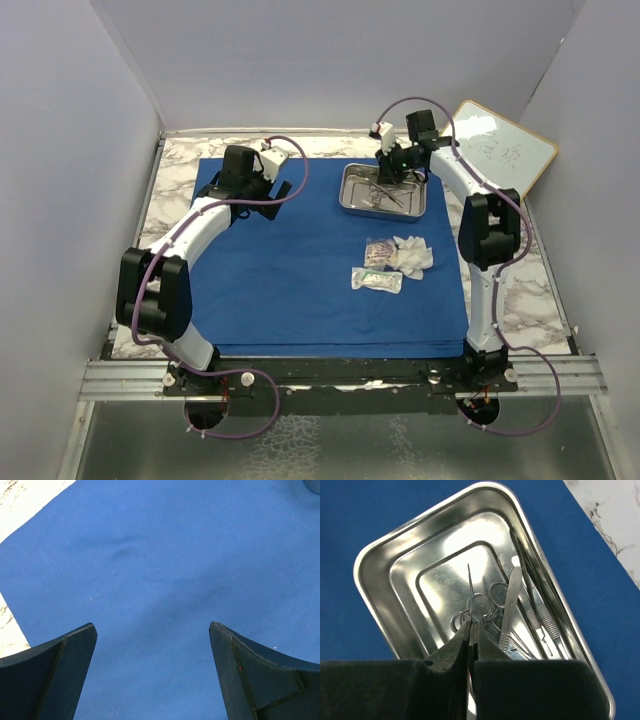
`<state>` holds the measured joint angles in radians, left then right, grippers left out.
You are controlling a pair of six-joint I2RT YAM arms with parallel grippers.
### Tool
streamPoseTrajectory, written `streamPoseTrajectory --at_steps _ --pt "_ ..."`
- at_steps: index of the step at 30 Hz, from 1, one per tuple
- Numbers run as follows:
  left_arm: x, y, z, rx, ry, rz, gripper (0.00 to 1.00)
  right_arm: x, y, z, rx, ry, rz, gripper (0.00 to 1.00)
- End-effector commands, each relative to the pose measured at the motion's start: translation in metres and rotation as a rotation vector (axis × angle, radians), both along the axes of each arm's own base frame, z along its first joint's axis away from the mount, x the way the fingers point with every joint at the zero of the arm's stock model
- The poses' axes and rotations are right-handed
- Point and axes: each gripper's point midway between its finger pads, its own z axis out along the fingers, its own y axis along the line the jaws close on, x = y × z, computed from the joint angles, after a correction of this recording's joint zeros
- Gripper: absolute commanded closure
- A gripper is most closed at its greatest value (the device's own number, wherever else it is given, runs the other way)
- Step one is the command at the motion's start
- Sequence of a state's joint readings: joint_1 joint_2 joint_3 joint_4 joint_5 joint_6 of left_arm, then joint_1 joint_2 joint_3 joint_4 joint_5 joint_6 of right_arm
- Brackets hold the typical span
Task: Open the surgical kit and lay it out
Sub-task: Pick up the medical item from the container, then place the medical item in the surgical kit.
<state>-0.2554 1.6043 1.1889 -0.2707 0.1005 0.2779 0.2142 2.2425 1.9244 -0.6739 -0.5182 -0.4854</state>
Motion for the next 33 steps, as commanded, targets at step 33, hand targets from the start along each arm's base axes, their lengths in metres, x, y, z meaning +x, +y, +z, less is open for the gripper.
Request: streamPoseTrajectory --at_steps 33 --pt "0.001 0.057 0.042 -0.106 -0.092 0.199 0.01 -0.258 0.162 -0.003 -0.005 -0.147 1.206 0.99"
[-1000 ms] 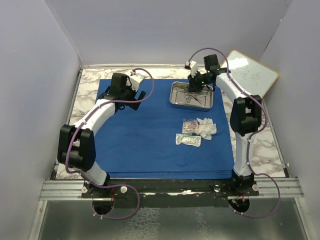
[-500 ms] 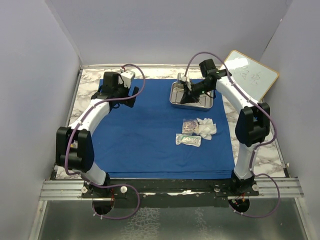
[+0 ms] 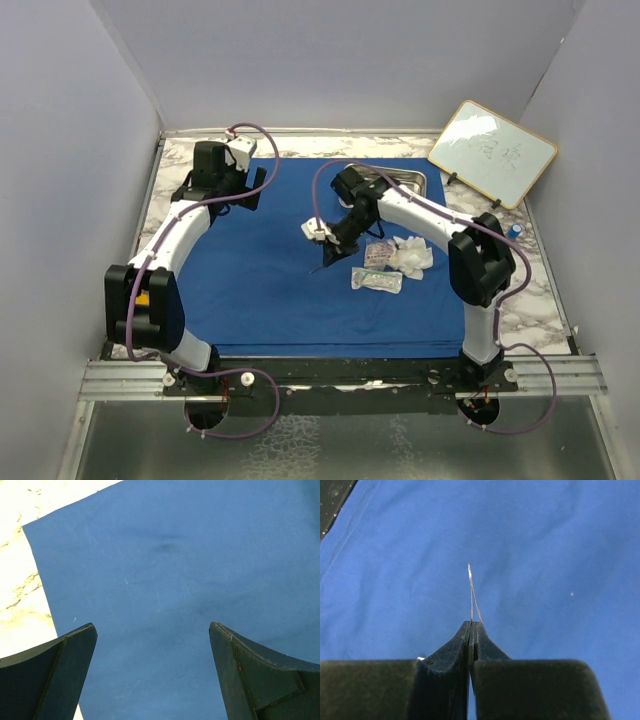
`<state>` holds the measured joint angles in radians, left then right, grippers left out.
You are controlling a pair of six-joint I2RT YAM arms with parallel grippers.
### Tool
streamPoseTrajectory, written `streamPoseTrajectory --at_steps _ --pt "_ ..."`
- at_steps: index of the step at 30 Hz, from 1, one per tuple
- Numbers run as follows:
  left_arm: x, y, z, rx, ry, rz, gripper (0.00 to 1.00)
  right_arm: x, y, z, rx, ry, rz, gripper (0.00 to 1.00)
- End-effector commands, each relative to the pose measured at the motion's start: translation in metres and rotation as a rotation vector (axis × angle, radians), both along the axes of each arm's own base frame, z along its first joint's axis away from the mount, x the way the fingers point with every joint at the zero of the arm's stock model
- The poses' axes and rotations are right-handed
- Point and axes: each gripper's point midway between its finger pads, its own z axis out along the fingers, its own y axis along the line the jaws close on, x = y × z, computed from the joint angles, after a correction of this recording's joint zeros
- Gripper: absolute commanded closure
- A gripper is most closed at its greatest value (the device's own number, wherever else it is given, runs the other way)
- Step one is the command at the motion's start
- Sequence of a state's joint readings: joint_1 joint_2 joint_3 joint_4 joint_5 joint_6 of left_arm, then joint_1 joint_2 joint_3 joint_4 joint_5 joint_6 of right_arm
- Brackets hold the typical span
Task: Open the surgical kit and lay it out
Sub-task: Place the medical item in the surgical kit.
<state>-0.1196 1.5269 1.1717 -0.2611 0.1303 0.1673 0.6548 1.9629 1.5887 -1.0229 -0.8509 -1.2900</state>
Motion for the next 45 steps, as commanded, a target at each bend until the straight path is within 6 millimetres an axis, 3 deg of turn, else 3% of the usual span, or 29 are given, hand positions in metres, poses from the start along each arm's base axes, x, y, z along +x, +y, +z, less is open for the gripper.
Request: streamPoseTrajectory --at_steps 1,10,25,27,37,45 --pt "-0.004 0.007 0.016 0.011 -0.055 0.019 0.01 -0.001 0.014 -0.027 -0.058 -0.088 0.079 0.99" --pt "-0.011 0.002 0.011 -0.005 -0.053 -0.008 0.01 0.005 0.024 -0.05 -0.1 -0.197 0.131 0.99" --pt "-0.013 -0.004 0.004 -0.025 -0.035 -0.037 0.01 0.009 0.015 -0.079 -0.159 -0.226 0.143 0.99" --pt "-0.013 -0.004 0.003 -0.024 -0.035 -0.039 0.01 0.01 0.015 -0.077 -0.158 -0.225 0.138 0.97" --pt "-0.011 0.001 -0.004 0.021 -0.037 -0.043 0.01 0.01 0.024 -0.049 -0.096 -0.229 0.091 0.63" --pt "-0.008 -0.002 -0.01 0.041 -0.036 -0.089 0.02 -0.001 0.028 -0.001 0.01 -0.244 0.06 0.57"
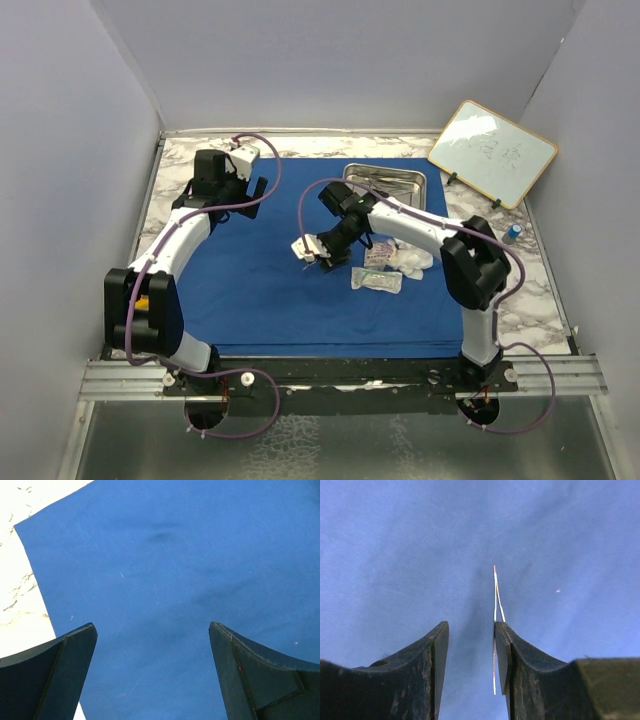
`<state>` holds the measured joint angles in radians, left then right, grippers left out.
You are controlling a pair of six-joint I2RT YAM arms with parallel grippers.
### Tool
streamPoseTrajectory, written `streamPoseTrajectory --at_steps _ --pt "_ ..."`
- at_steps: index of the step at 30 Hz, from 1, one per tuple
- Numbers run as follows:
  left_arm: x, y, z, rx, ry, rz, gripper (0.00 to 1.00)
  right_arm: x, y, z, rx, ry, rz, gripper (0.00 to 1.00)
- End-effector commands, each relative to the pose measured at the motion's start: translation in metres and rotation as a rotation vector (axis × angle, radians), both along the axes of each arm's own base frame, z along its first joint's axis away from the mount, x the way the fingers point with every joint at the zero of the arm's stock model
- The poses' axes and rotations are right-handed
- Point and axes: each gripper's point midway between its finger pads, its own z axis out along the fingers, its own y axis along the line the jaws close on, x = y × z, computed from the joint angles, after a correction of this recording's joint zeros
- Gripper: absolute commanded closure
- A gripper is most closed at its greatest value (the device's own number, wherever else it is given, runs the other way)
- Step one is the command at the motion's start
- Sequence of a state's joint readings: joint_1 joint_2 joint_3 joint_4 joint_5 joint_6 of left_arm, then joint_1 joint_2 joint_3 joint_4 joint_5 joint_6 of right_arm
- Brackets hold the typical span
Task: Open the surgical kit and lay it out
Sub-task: Place the medical item in the surgical kit.
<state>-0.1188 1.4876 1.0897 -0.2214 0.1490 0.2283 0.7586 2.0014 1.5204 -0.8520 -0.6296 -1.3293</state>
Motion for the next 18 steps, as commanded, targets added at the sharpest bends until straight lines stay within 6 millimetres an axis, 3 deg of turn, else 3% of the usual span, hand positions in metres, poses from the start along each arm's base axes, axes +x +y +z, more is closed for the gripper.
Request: streamPoseTrajectory --at_steps 1,7,13,18 --pt "0.004 -0.005 0.002 -0.005 -0.026 -0.047 0.02 -0.01 0.009 0.049 0.128 -0.03 -0.004 0.57" --pt "0.002 -0.021 -0.001 -0.074 -0.009 -0.083 0.04 -0.019 -0.001 0.049 0.131 -0.025 -0.015 0.58" --pt "-0.009 -0.036 -0.011 -0.137 0.029 -0.134 0.06 -0.024 0.002 0.025 0.133 0.038 -0.038 0.61" --pt "-0.037 -0.064 -0.019 -0.258 0.082 -0.274 0.07 -0.02 0.008 0.007 0.135 0.08 -0.096 0.63"
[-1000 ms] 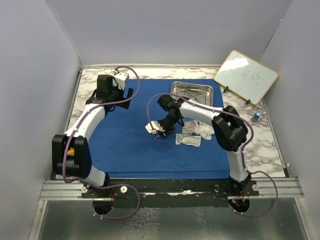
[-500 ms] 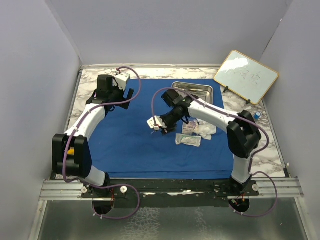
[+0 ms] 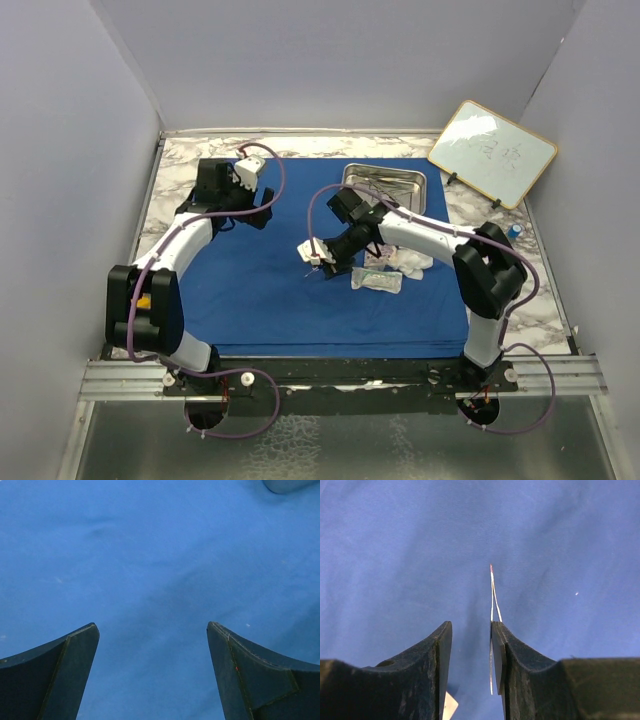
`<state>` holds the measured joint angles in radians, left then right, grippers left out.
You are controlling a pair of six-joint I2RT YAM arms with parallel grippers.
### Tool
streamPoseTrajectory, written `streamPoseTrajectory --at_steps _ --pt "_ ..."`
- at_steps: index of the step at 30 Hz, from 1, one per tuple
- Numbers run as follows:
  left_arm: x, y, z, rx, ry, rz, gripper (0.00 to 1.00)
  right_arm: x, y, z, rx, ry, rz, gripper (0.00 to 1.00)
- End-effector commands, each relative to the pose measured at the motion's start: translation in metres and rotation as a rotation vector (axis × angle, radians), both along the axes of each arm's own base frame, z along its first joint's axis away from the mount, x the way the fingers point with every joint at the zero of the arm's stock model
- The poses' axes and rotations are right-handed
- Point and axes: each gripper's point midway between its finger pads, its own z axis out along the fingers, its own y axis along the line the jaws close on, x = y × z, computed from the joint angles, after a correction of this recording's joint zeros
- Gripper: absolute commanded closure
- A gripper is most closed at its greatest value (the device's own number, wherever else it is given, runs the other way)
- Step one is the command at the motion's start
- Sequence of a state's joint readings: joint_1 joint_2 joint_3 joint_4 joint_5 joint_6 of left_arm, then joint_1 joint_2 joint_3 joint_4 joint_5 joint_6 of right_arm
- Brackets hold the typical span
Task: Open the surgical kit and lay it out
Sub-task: Place the medical item in the surgical kit.
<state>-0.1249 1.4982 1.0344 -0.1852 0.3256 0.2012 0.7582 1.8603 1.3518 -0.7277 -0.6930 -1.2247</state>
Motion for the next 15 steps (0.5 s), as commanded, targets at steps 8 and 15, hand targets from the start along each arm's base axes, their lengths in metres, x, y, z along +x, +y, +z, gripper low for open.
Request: streamPoseTrajectory --at_steps 8,15 --pt "-0.087 -0.07 -0.009 -0.308 0.034 -0.444 0.09 0.014 0.016 -0.006 0.148 0.098 -0.126 0.63" --pt "-0.109 -0.078 -0.019 -0.359 0.057 -0.492 0.11 0.014 0.019 -0.006 0.191 0.158 -0.161 0.63"
